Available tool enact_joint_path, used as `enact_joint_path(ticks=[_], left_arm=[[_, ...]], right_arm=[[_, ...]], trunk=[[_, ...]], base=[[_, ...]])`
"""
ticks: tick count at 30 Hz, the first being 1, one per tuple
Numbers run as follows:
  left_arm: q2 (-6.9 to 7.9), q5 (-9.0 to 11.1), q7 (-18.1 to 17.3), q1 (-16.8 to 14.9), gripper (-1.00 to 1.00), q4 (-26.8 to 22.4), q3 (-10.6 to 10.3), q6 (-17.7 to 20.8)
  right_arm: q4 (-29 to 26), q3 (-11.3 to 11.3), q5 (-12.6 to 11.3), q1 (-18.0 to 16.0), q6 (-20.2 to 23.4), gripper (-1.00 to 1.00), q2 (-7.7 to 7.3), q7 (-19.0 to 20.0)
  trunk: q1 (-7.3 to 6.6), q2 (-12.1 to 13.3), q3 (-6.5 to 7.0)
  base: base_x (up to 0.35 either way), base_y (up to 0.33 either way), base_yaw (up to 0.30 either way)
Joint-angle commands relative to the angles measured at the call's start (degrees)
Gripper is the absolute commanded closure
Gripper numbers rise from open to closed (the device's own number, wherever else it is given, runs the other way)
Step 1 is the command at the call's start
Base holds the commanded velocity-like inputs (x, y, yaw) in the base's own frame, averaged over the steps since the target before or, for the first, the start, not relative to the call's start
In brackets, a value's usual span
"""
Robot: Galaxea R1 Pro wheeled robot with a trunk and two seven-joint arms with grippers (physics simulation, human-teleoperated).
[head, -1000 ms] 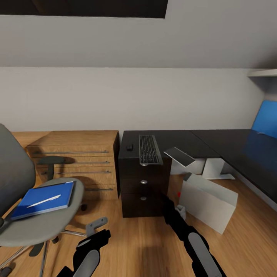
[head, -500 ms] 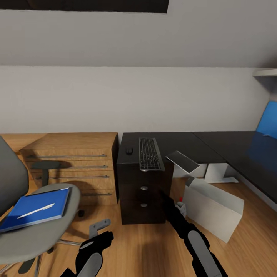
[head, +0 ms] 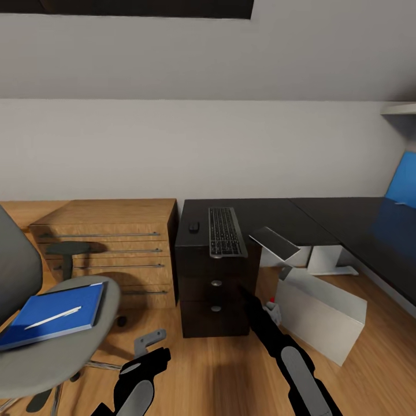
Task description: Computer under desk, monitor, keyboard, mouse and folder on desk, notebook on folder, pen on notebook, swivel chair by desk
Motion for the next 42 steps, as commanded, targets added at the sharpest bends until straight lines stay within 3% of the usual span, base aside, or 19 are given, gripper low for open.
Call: enact_joint_path(ticks=[1, 19, 31, 42], left_arm=[[0.05, 0.3, 0.4, -0.1, -1.00, -0.1, -0.1, 0.3], [0.05, 0.2, 0.5, -0.1, -1.00, -0.1, -0.2, 0.2], [0.05, 0.3, 0.4, -0.1, -1.00, -0.1, -0.2, 0.3], [0.05, 0.3, 0.4, -0.1, -1.00, -0.1, -0.2, 0.3]], right_arm=[[0.0, -0.1, -0.4, 0.0, 0.2, -1.00, 0.02, 0.1], [0.0, -0.2, -0.8, 0.0, 0.2, -1.00, -0.06, 0.1], [0.1, -0.1, -0.8, 0.0, 0.2, -1.00, 0.02, 0.0], [0.4, -0.1, -0.9, 0.0, 0.2, -1.00, 0.03, 0.0]], trunk=[[0.00, 0.0, -0.06], [0.00, 0.0, -0.06], [0.00, 0.0, -0.06], [-2.42, 4.4, 1.92]], base=[[0.124, 0.000, 0.000], [0.259, 0.000, 0.000], [0.057, 0.000, 0.000], [0.001, 0.000, 0.000]])
